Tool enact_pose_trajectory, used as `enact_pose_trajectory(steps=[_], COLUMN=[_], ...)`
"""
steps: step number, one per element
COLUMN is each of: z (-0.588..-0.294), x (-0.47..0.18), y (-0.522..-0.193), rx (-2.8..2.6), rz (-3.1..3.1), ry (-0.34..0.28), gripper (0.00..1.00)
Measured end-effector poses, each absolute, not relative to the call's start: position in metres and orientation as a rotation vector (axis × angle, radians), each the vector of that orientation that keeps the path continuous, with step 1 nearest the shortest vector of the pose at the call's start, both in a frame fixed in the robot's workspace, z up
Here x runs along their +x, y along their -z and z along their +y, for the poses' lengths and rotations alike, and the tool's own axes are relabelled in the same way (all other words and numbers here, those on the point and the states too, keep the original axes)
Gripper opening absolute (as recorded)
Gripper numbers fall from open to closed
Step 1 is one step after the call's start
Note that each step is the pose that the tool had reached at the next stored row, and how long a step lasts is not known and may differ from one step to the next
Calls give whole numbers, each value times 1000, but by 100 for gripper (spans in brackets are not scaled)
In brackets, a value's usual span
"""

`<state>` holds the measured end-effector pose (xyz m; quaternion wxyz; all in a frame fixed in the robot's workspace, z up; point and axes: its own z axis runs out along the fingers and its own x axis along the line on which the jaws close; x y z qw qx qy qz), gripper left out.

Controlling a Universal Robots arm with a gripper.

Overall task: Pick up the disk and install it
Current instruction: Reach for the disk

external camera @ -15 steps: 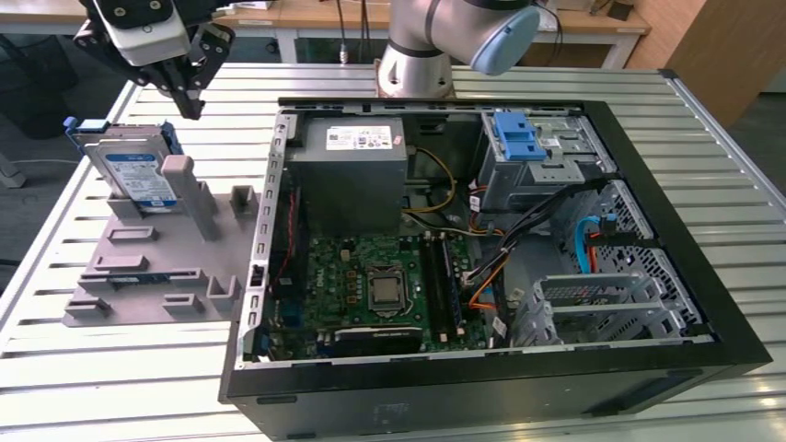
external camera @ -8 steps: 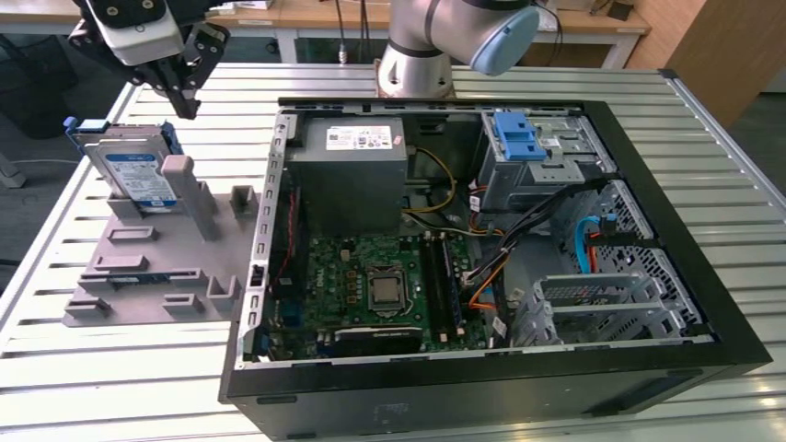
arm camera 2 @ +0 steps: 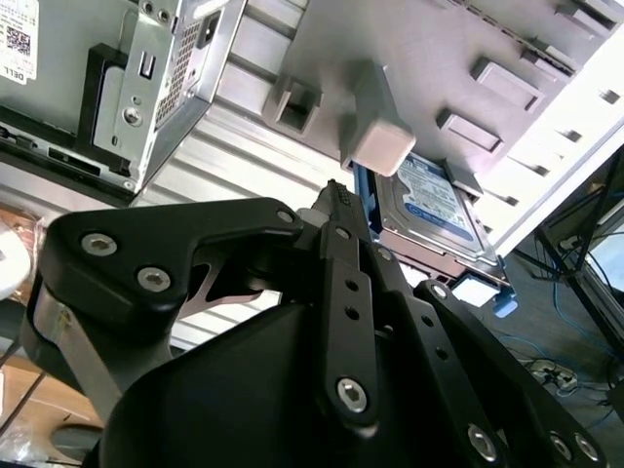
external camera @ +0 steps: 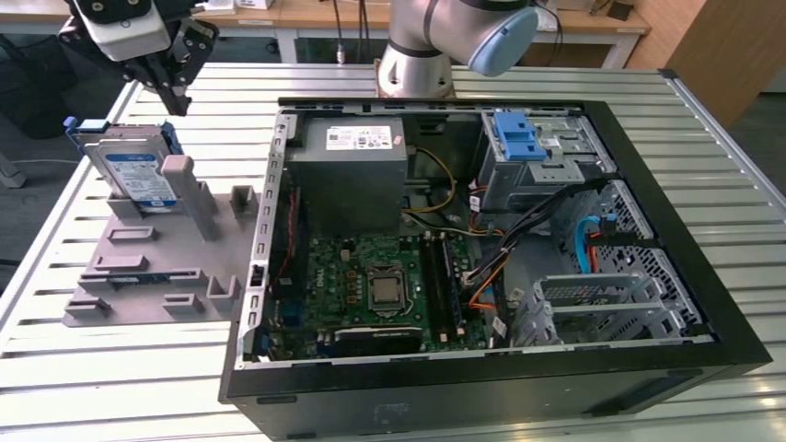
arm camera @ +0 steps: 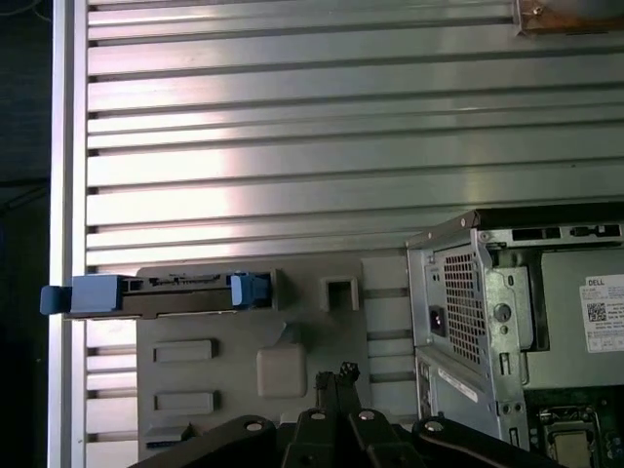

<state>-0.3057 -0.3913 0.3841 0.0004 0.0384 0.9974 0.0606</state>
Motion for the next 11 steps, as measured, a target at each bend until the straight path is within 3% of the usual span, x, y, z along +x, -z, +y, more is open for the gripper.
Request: enact_pose_trajectory(steps=[11], z=[-388], x=[-309], y=[-384], rx=[121], rz=[3133], ry=[-190], gripper=[11])
